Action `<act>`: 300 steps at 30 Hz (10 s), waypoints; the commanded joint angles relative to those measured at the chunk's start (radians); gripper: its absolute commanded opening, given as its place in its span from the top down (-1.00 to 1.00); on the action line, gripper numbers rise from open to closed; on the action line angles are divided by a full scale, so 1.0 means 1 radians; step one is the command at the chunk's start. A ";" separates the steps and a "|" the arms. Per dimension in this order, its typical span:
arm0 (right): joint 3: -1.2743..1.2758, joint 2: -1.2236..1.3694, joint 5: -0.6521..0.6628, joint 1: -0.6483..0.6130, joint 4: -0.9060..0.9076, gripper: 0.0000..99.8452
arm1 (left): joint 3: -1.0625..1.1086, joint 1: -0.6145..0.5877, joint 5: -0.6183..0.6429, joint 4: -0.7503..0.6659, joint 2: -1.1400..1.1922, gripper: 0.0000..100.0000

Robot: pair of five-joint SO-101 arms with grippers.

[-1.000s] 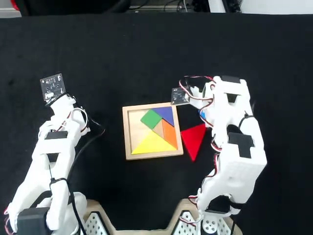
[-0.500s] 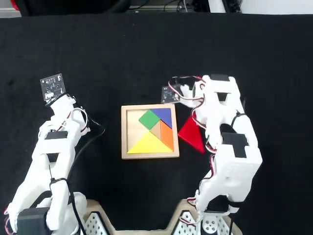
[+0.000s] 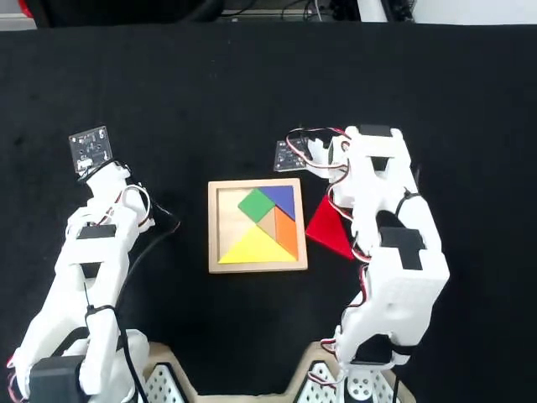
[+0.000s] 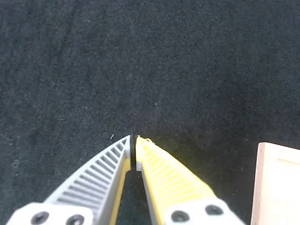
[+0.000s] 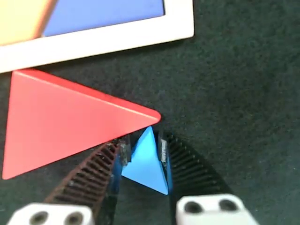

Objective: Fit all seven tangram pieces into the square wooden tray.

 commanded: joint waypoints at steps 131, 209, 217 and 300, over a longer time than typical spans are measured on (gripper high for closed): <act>-0.168 -0.647 -0.405 -0.330 0.546 0.81 | -0.002 0.012 -0.008 -0.018 -0.031 0.93; 0.414 -0.464 -1.000 -0.187 0.120 0.45 | -0.002 0.012 -0.008 -0.017 -0.031 0.93; 0.375 -0.378 -0.999 -0.178 0.068 0.45 | -0.002 0.012 -0.008 -0.017 -0.031 0.93; 0.119 -0.587 -1.857 -0.614 0.163 0.98 | 0.007 0.007 -0.008 -0.017 -0.031 0.93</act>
